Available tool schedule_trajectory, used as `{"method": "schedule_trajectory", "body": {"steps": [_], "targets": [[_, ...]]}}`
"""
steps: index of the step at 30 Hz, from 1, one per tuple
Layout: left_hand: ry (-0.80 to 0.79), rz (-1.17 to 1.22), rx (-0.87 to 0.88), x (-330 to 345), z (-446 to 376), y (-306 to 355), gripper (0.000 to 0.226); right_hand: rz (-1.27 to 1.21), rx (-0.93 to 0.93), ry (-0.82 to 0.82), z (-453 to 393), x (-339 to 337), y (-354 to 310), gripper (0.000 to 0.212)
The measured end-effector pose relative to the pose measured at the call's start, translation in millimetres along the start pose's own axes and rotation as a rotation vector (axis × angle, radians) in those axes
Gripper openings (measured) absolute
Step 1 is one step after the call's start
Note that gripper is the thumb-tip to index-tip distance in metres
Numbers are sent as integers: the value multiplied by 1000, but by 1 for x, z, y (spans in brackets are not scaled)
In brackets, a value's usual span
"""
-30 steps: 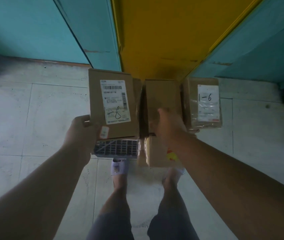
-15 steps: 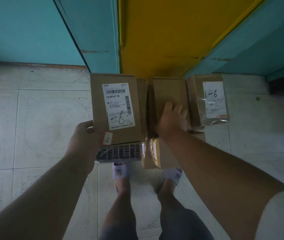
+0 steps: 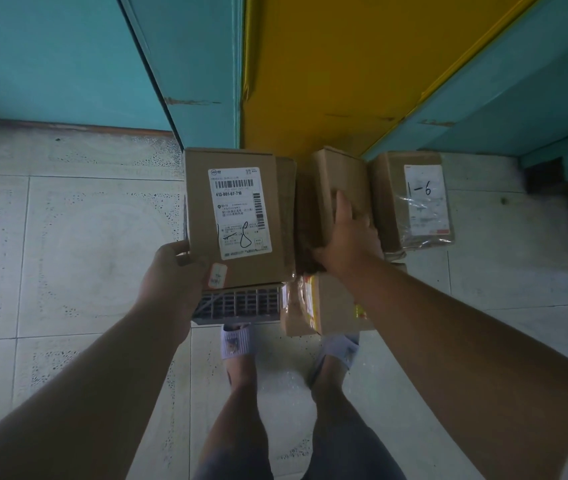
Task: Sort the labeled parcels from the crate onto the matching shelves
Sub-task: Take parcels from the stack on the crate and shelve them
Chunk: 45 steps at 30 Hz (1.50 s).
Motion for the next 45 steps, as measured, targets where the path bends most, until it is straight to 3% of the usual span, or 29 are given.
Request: {"method": "schedule_trajectory", "body": {"steps": [12,18,25,32,35,37,39,45], "targets": [[-7,-20,22,5,19,8,30,-35,-25,455,54,-64,25,75],[37,24,90,11,47,23,22,-333,-99,529,105,-85,48,51],[62,-128,242,53,106,38,16,-522,-91,608,144,-124,102,43],[35,-187,313,129,214,44,31,-667,-145,656,219,-189,197,40],[-14,-174,355,171,277,44,19,-735,-115,663,264,-219,257,36],[-57,-189,408,205,317,42,17,-791,-74,679,293,-241,303,35],[-109,-235,451,243,352,39,35,-840,-23,705,320,-262,349,35],[-343,-310,494,358,430,47,43,-1040,130,838,376,-319,466,40]]}}
Point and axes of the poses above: each hand's wrist, its own z-axis away from the middle knuckle, its own x-axis out of the palm, y = z × x, the point moved 7 cm from there along -z, towards the middle knuckle, and after that the axes turned 4 degrees about -x, right-handed, at the moved point
